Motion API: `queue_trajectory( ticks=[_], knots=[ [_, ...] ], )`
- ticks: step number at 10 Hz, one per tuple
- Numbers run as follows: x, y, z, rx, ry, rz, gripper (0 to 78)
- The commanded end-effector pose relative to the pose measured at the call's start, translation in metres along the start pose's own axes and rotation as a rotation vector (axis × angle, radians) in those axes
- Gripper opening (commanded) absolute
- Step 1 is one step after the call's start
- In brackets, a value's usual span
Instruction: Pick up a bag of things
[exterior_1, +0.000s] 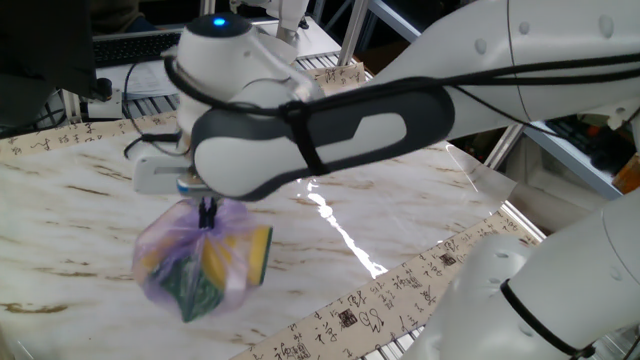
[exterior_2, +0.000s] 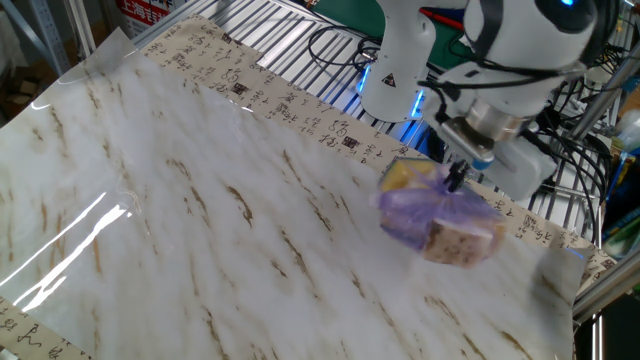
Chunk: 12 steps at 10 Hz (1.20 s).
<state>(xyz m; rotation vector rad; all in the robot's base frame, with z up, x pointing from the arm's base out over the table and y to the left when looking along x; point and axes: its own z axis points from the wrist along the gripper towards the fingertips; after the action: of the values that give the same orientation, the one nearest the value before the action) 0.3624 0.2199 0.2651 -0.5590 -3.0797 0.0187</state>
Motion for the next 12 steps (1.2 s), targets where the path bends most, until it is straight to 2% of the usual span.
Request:
queue_trajectory(
  ticks=[1,6,7,9,12],
  knots=[
    [-0.016,-0.012,-0.003,0.002,-0.003,-0.047,1.2],
    [-0.046,-0.036,0.0,0.003,-0.004,-0.136,1.2],
    [-0.049,-0.039,0.0,0.003,-0.004,-0.141,1.2],
    [-0.063,-0.051,-0.001,0.004,-0.003,-0.18,1.2],
    [-0.075,-0.067,0.0,0.008,-0.006,-0.229,1.2]
  ],
)
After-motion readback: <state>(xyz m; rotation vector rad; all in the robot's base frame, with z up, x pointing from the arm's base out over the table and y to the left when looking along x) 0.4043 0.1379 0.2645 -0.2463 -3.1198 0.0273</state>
